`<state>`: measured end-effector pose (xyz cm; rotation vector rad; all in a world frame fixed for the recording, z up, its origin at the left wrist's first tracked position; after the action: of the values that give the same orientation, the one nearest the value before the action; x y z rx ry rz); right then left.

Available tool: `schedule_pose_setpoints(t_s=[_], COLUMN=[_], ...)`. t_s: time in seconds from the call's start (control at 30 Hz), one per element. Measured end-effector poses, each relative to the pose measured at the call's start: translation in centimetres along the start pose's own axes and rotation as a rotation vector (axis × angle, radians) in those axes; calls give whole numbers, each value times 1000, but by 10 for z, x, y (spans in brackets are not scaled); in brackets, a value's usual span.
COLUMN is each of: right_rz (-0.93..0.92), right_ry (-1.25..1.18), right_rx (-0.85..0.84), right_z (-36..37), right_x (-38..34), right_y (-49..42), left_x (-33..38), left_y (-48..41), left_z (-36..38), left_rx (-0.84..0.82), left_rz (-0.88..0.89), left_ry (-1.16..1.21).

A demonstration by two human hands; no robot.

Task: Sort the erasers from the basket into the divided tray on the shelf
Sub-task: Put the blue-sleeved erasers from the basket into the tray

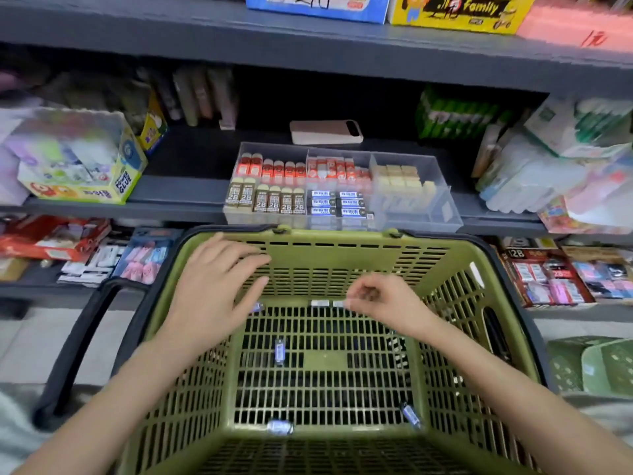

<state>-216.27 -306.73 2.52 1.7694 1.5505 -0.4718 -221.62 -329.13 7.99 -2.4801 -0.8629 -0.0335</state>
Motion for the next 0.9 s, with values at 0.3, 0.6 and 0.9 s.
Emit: schedule_pose_setpoints(t_s=[0.3, 0.6, 0.9], right_rz=[606, 788, 680], right_ry=[808, -86, 343], right_rx=[-594, 340, 335], right_z=[91, 33, 46], right_x=[145, 157, 151], right_y=[50, 26, 11], left_x=[20, 54, -4], left_y=[42, 45, 99], left_z=[29, 138, 205], left_rx=[-344, -564, -835], left_rz=[-138, -442, -203], left_ry=[284, 509, -11])
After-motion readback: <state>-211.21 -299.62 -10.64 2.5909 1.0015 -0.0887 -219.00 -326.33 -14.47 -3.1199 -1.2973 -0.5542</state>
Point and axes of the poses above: each hand's wrist, its own y-axis away from the middle knuckle, its own z-axis out of the palm, x = y × z, the point moved 6 cm from there along -y, towards the middle knuckle, and after that the axes turned 5 degrees about z, right-handed, at the moved point
